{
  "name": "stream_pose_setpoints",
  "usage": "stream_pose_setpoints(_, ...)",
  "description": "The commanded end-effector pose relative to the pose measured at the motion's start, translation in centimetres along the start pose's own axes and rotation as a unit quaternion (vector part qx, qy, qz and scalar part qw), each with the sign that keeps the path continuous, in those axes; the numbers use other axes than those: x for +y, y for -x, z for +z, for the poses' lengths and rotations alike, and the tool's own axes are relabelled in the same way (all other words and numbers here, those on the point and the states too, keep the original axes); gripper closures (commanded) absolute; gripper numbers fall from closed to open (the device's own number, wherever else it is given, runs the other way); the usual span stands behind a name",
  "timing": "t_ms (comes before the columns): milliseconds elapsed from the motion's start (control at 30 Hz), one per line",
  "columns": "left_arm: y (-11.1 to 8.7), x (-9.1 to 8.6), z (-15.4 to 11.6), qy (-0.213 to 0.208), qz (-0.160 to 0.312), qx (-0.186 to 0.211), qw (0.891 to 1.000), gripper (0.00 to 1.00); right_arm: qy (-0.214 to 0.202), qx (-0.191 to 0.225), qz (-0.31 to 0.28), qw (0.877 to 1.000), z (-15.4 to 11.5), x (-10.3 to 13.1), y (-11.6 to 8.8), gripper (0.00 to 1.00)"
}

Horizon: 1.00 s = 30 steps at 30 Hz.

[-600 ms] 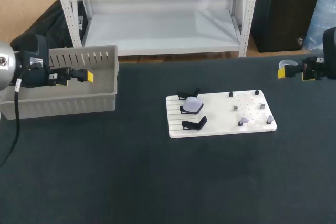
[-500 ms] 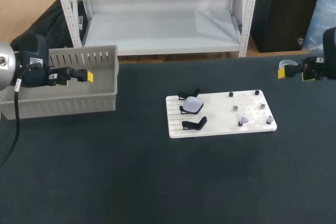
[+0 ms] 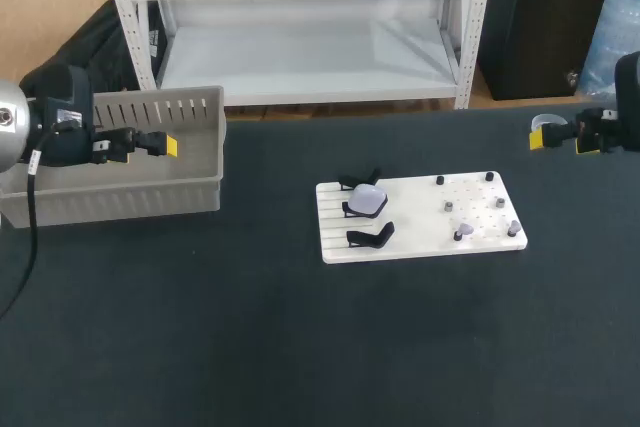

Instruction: Pick up each earbud case from the left stands, insert the matching earbuds, close the lid, and place the case in the box.

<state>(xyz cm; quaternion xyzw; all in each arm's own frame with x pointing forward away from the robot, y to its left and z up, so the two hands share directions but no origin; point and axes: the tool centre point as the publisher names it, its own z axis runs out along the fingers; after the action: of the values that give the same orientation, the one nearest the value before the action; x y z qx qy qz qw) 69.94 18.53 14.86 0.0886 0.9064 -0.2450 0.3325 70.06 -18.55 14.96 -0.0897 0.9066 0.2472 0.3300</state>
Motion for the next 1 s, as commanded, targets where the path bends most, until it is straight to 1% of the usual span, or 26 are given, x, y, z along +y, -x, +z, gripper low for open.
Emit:
stream_pose_setpoints(33,0.2,-0.4,-0.1,-0.019,0.026,-0.001,0.999,0.00,0.001,0.001,0.000,1.000,0.0,-0.1,0.0,0.00)
stream_pose_setpoints(67,0.2,-0.8,-0.5,-0.046,0.066,-0.022,0.997,0.00,0.001,0.001,0.000,1.000,0.0,-0.1,0.0,0.00)
stream_pose_setpoints(100,0.1,-1.1,-0.7,-0.065,0.107,-0.028,0.992,0.00,0.001,0.001,0.000,1.000,0.0,-0.1,0.0,0.00)
stream_pose_setpoints(133,-0.2,-1.7,-1.2,-0.078,0.171,-0.056,0.980,0.00,0.001,0.001,0.000,1.000,0.0,-0.1,0.0,0.00)
stream_pose_setpoints(167,-0.5,-2.2,-1.8,-0.115,0.233,-0.076,0.963,0.00,0.001,0.001,0.000,1.000,0.0,-0.1,0.0,0.00)
stream_pose_setpoints(200,-0.7,-2.5,-2.2,-0.143,0.282,-0.091,0.944,0.00,0.001,0.001,0.000,1.000,0.0,-0.1,0.0,0.00)
stream_pose_setpoints(233,-0.8,-2.8,-2.5,-0.155,0.313,-0.092,0.933,0.00,0.001,0.001,0.000,1.000,0.0,-0.1,0.0,0.00)
stream_pose_setpoints(267,-1.0,-3.3,-2.7,-0.168,0.361,-0.078,0.914,0.00,0.001,0.001,0.000,1.000,0.0,-0.1,0.0,0.00)
stream_pose_setpoints(300,-1.4,-4.0,-3.1,-0.195,0.410,-0.048,0.889,0.00,0.001,0.001,0.000,1.000,0.0,-0.1,0.0,0.00)
stream_pose_setpoints(833,-1.4,-4.0,-3.1,-0.195,0.410,-0.048,0.889,0.00,0.001,0.001,0.000,1.000,0.0,-0.1,0.0,0.00)
stream_pose_setpoints(867,-1.6,-4.2,-2.8,-0.210,0.424,-0.048,0.880,0.00,0.001,0.001,0.000,1.000,0.0,-0.1,0.0,0.00)
stream_pose_setpoints(900,-1.7,-4.6,-2.3,-0.218,0.430,-0.046,0.875,0.00,0.001,0.001,0.000,1.000,0.0,-0.1,0.0,0.00)
stream_pose_setpoints(933,-1.7,-4.8,-1.8,-0.213,0.428,-0.045,0.877,0.00,0.001,0.001,0.000,1.000,0.0,-0.1,0.0,0.00)
stream_pose_setpoints(1000,-1.6,-5.6,-0.7,-0.222,0.432,-0.039,0.873,0.00,0.001,0.001,0.000,1.000,0.0,-0.1,0.0,0.00)
